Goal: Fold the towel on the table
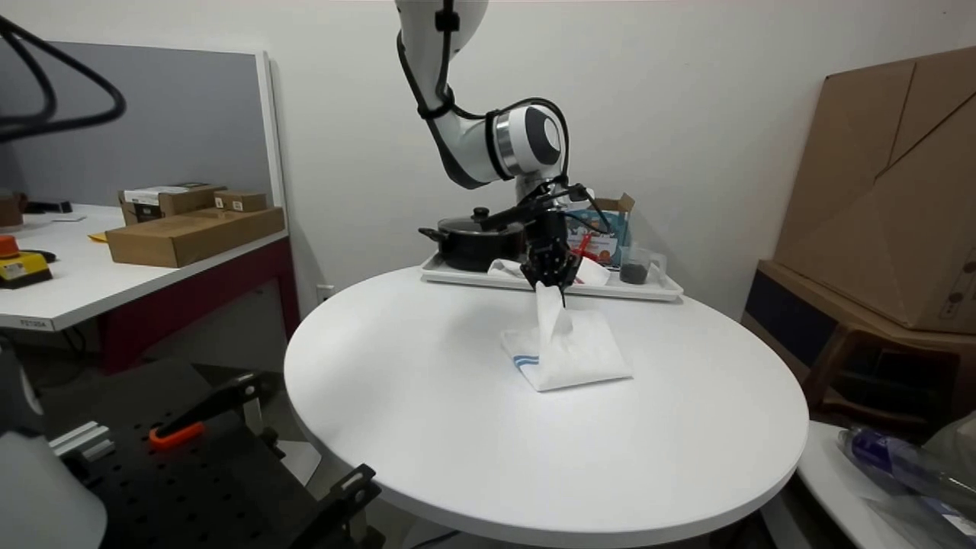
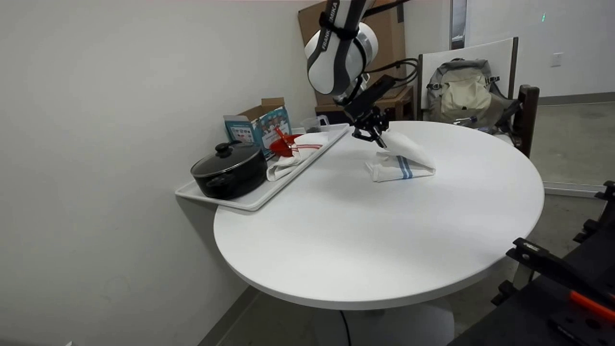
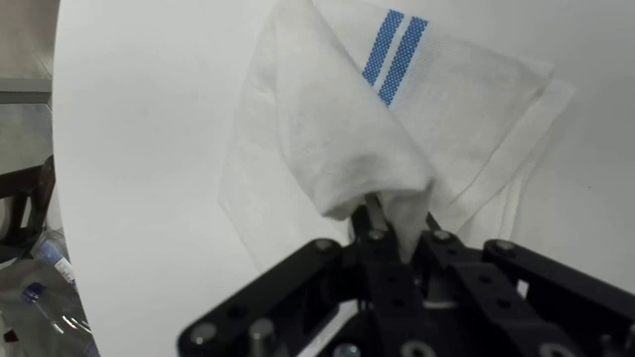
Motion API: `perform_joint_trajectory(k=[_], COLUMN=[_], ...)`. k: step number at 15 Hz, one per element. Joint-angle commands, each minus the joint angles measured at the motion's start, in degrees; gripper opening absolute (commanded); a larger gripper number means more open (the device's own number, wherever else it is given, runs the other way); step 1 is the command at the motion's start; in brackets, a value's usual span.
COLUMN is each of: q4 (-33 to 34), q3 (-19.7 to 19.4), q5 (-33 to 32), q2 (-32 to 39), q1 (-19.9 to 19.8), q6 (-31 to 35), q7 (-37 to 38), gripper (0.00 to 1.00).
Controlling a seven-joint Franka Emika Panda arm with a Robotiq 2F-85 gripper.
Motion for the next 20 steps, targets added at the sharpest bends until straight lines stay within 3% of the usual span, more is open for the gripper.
perform_joint_trajectory(k=[1, 7, 9, 12, 13, 17, 20], q4=[1.3, 1.0, 0.8, 0.4, -9.7, -18.4, -25.9], q3=[-0.2, -0.2, 0.0, 1.6, 2.3, 5.4, 5.6], q5=[-1.9, -2.9, -2.5, -0.1, 1.3, 6.8, 7.9], q2=[0.8, 1.0, 1.1, 1.1, -10.3, -19.3, -28.2], q1=[1.6, 1.9, 1.7, 0.4, 0.8, -2.9, -4.9], q6=[0.1, 4.1, 6.6, 9.5, 8.2, 8.4, 6.4], q7=[1.4, 1.4, 1.4, -0.3, -0.6, -4.6, -7.1], gripper=[0.44, 0.90, 0.99, 1.00, 1.00, 1.00, 1.00])
